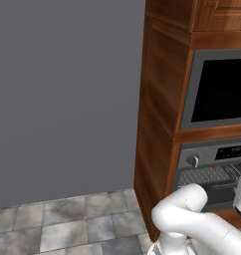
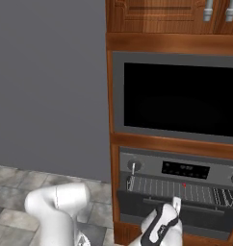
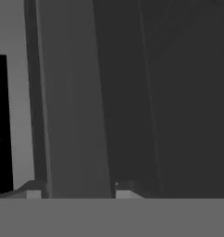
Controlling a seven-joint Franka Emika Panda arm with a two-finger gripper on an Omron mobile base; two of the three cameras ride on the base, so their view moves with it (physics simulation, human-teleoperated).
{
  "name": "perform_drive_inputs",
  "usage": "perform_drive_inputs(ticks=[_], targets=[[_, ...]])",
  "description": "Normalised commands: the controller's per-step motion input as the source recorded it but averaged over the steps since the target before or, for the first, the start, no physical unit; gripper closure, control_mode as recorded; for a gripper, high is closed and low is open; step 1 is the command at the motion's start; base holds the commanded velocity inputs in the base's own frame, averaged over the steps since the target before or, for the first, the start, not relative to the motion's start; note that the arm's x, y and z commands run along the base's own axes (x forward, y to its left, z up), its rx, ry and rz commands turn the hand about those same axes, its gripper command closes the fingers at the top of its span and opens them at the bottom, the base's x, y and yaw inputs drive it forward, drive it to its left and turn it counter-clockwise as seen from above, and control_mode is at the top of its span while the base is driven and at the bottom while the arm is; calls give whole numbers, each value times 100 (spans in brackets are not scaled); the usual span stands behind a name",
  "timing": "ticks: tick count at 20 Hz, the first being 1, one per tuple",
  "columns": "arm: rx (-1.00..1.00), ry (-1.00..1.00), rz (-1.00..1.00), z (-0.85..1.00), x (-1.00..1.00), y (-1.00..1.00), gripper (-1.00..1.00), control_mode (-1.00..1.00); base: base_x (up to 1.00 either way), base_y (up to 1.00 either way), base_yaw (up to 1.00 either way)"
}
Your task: Take the fish from the oven and place it on the plate on the counter.
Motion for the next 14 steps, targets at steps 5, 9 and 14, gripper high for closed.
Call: perform_drive_inputs(ticks=[5, 9, 14], targets=[[0, 21, 0, -78, -68, 0, 100, -100, 0, 0, 0], [0, 23, 0, -85, -71, 0, 100, -100, 0, 0, 0], [0, 22, 0, -91, -80, 0, 100, -100, 0, 0, 0]])
